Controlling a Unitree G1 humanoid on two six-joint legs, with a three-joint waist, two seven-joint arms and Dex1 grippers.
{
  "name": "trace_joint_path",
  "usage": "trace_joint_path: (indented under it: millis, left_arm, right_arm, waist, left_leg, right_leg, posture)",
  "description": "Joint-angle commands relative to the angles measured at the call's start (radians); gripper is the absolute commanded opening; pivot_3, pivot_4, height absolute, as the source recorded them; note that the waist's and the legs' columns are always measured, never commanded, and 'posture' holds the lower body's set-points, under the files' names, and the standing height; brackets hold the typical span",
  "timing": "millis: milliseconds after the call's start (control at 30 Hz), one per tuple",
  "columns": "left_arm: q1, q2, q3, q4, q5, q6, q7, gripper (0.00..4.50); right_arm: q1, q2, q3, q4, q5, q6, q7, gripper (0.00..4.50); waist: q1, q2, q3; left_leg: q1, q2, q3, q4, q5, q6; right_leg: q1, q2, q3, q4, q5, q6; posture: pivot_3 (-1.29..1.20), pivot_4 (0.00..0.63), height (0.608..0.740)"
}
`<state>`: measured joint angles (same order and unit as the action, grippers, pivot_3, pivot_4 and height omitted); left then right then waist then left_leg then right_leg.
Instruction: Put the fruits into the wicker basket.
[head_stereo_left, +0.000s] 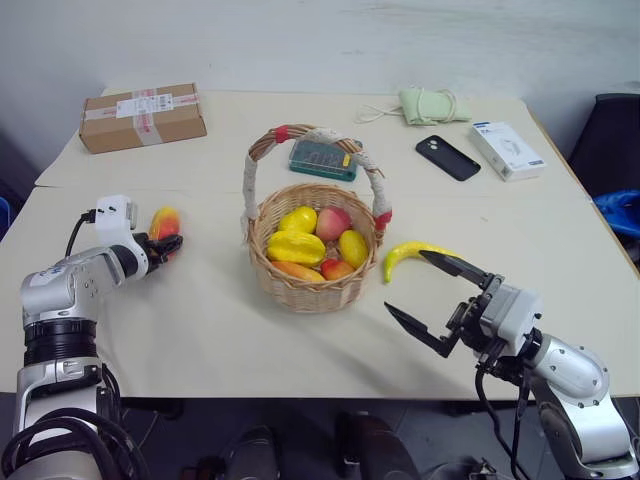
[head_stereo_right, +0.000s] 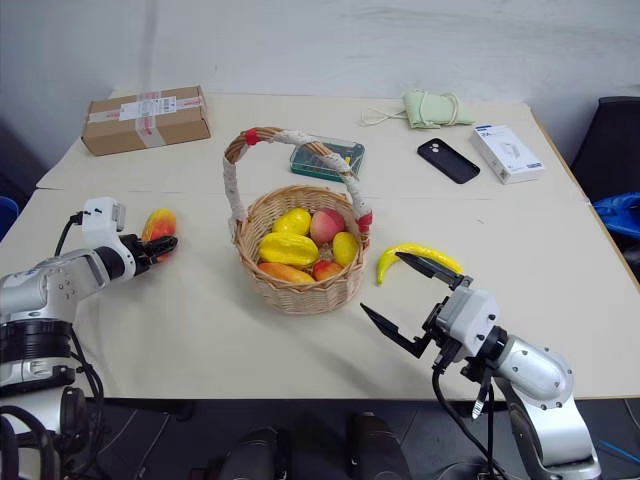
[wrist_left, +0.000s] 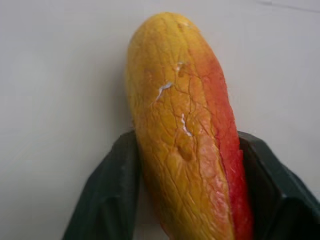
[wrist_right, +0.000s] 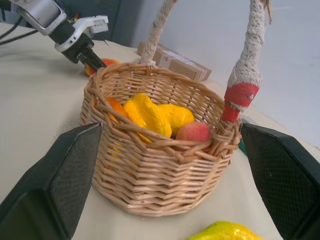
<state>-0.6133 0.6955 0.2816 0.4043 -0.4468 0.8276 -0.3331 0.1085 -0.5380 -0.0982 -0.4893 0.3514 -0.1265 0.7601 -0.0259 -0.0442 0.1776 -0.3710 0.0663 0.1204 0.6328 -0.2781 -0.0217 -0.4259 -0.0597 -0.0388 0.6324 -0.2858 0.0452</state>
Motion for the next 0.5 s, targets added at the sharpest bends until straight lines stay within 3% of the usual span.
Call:
trace_joint_path:
  millis: [33,233,300,333,433,500]
  left_arm:
    - [0.048,0.060,0.050,-0.058,-0.012,-0.035,-0.092,1.75]
    - [0.191,0.242,0.058,-0.196,-0.061,-0.206,-0.522,1.72]
    - [0.250,0.285,0.059,-0.303,-0.088,-0.320,-0.707,1.72]
    - [0.254,0.302,0.045,-0.402,-0.148,-0.290,-0.780,1.72]
    - [0.235,0.344,-0.030,-0.602,-0.264,-0.178,-0.896,1.72]
    - [0.169,0.294,-0.153,-0.664,-0.215,-0.207,-0.887,1.72]
  right_arm:
    - [0.034,-0.003,-0.080,-0.021,-0.023,-0.045,-0.037,4.50]
    - [0.109,-0.063,-0.225,0.080,-0.030,-0.123,0.002,4.50]
    - [0.121,-0.079,-0.261,0.102,-0.015,-0.130,0.009,4.50]
    - [0.131,-0.088,-0.277,0.102,-0.004,-0.125,0.019,4.50]
    - [0.149,-0.100,-0.307,0.081,0.030,-0.102,0.028,4.50]
    - [0.161,-0.094,-0.310,0.034,0.045,-0.068,0.005,4.50]
  waist:
    - [-0.003,0.000,0.000]
    - [-0.002,0.000,0.000]
    - [0.003,-0.001,0.001]
    - [0.005,0.000,0.001]
    - [0.015,0.001,0.001]
    - [0.019,0.004,0.001]
  left_leg:
    - [0.000,0.000,0.000,0.000,0.000,0.000]
    - [0.000,0.001,0.001,-0.001,0.000,-0.001]
    - [-0.001,0.001,0.000,-0.001,0.000,-0.001]
    - [-0.001,0.001,-0.001,-0.001,-0.001,-0.002]
    - [0.000,0.000,-0.001,-0.002,-0.003,-0.003]
    - [0.001,-0.001,-0.001,-0.002,-0.002,-0.001]
  right_leg:
    - [0.000,0.000,0.000,0.000,0.000,0.000]
    - [-0.001,0.001,0.001,0.000,-0.001,-0.001]
    - [-0.001,-0.001,0.000,-0.001,-0.001,-0.002]
    - [0.000,-0.002,0.000,-0.002,-0.001,-0.002]
    - [0.002,-0.004,0.001,-0.004,-0.001,-0.002]
    - [0.003,-0.004,0.002,-0.005,-0.001,-0.001]
  posture:
    - [0.00,0.150,0.740]
    - [0.00,0.150,0.740]
    - [0.00,0.150,0.740]
    - [0.00,0.150,0.740]
    - [0.00,0.150,0.740]
    - [0.00,0.150,0.740]
